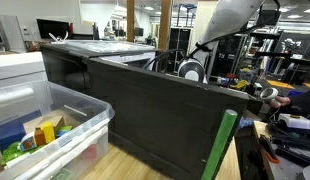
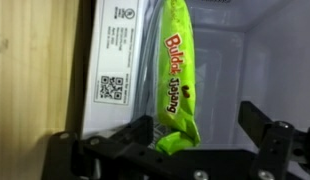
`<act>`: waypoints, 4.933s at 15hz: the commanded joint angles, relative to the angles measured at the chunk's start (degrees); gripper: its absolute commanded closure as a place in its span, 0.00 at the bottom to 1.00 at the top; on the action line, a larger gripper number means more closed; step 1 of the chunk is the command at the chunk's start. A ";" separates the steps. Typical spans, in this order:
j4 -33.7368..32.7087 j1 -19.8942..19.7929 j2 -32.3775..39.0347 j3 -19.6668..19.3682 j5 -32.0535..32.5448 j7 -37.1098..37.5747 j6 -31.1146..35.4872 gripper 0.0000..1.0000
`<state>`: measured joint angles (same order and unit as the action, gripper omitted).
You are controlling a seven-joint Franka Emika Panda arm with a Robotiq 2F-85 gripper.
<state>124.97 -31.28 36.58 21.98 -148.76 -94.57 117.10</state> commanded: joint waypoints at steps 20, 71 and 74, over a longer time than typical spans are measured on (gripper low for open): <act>-1.16 -14.82 1.27 15.81 0.00 -4.47 9.19 0.00; 24.30 26.48 -30.56 -30.16 9.40 22.64 1.40 0.92; 26.34 26.17 -33.55 -30.32 11.30 23.44 1.82 0.93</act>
<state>147.73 -5.08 8.52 -7.79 -139.87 -73.53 117.66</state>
